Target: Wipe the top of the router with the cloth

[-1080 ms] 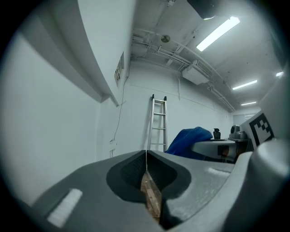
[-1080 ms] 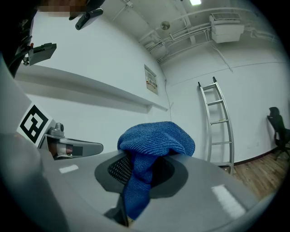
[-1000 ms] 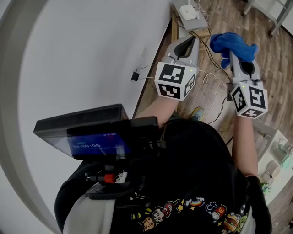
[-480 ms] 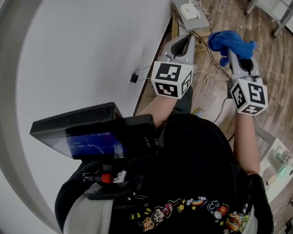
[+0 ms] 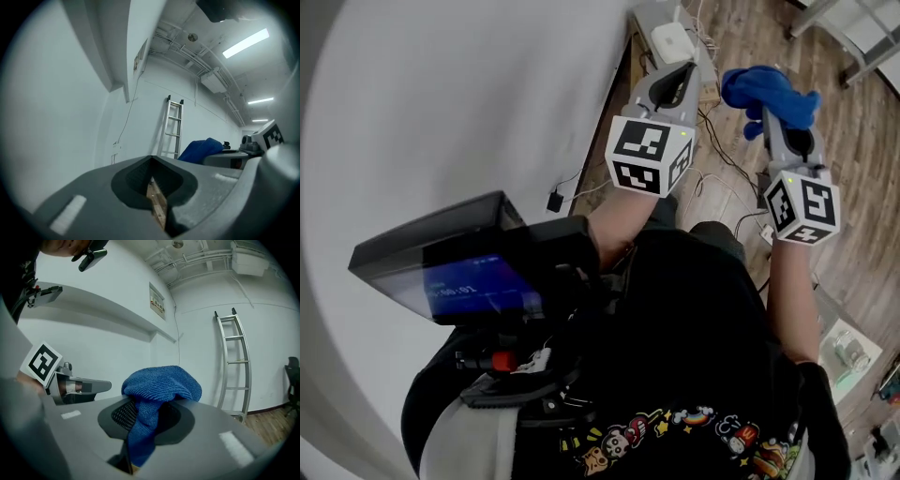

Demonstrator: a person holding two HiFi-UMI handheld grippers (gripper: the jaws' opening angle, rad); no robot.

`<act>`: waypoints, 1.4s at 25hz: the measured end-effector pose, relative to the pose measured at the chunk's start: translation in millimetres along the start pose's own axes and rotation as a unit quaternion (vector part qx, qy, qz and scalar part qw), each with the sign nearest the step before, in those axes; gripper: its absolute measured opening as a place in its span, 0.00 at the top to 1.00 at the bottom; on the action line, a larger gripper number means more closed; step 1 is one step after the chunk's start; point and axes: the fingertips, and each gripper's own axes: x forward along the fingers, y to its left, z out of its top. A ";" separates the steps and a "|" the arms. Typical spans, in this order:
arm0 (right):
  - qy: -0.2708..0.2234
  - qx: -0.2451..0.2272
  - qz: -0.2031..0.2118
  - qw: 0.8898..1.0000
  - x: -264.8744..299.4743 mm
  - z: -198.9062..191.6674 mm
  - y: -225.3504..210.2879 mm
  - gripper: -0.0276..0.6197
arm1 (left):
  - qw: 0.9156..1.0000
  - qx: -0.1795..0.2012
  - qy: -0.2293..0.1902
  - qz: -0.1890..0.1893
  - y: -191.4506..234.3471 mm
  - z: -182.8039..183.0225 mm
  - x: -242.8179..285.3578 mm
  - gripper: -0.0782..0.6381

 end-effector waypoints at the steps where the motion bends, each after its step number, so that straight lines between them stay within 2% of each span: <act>1: 0.005 0.001 0.001 1.000 20.5 0.4 0.1 0.79 | 1.000 0.001 0.005 -0.003 15.6 2.3 13.3 0.89; 5: 0.011 0.001 0.008 1.000 70.2 4.7 -2.3 0.79 | 1.000 0.010 0.008 0.003 53.9 14.0 39.5 0.89; 9: 0.016 0.002 0.026 1.000 97.7 2.6 -8.1 0.79 | 0.999 0.008 0.018 0.028 73.6 10.4 49.0 0.89; 17: 0.058 -0.004 0.105 0.993 201.8 -23.3 -12.1 0.79 | 0.994 -0.008 0.047 0.097 130.9 -3.7 95.7 0.89; 27: 0.121 -0.026 0.211 0.970 327.0 -102.4 -44.9 0.79 | 0.983 -0.035 0.096 0.152 169.6 -70.7 192.9 0.89; 35: 0.131 -0.048 0.242 0.960 390.7 -164.5 -39.7 0.79 | 0.980 -0.045 0.108 0.162 216.9 -133.5 234.0 0.89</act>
